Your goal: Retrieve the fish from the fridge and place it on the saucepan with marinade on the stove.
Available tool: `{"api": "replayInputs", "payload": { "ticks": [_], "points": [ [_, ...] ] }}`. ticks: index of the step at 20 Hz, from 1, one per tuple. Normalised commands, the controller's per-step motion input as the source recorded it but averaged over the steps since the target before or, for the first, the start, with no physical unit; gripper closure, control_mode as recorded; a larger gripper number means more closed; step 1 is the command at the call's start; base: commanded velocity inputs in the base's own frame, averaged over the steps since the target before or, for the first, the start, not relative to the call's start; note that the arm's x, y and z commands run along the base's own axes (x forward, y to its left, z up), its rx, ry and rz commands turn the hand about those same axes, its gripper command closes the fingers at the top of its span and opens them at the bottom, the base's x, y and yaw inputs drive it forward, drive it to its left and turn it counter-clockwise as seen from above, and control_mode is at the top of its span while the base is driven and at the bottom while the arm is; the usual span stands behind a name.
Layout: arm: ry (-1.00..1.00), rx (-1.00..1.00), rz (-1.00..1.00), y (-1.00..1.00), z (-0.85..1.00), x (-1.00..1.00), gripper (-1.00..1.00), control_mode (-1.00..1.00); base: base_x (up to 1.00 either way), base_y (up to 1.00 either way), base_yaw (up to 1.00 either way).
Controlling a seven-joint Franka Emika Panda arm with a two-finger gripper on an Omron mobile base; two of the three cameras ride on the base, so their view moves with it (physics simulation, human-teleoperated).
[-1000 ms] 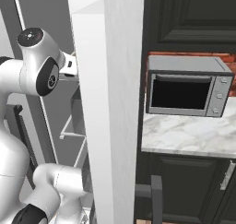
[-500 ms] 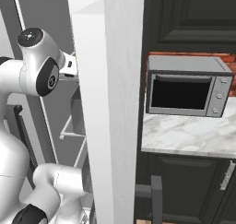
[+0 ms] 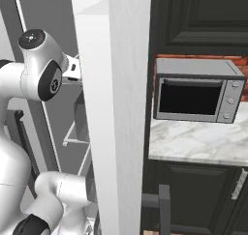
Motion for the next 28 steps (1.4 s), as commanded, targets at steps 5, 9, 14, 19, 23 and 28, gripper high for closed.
{"api": "replayInputs", "payload": {
  "ticks": [5, 9, 14, 19, 23, 28],
  "points": [
    [0.00, 0.00, 0.00, 0.00, 0.00, 0.00, -1.00, 1.00, 0.23, -0.10, 0.00],
    [0.00, 0.00, 0.00, -0.11, 0.00, 0.28, -1.00, -1.00, 0.05, -0.03, 0.00],
    [0.00, 0.00, 0.00, -0.11, 0.12, 0.43, -1.00, -1.00, 0.00, 0.00, 0.00],
    [0.00, 0.00, 0.00, 0.00, 0.10, 0.44, -1.00, -1.00, 0.00, 0.00, 0.00],
    [0.00, 0.00, 0.00, 0.00, 0.17, 0.38, -1.00, -1.00, 0.00, 0.00, 0.00],
    [0.00, 0.00, 0.00, 0.00, 0.04, 0.37, -1.00, -1.00, 0.00, 0.00, 0.00]
  ]
}}
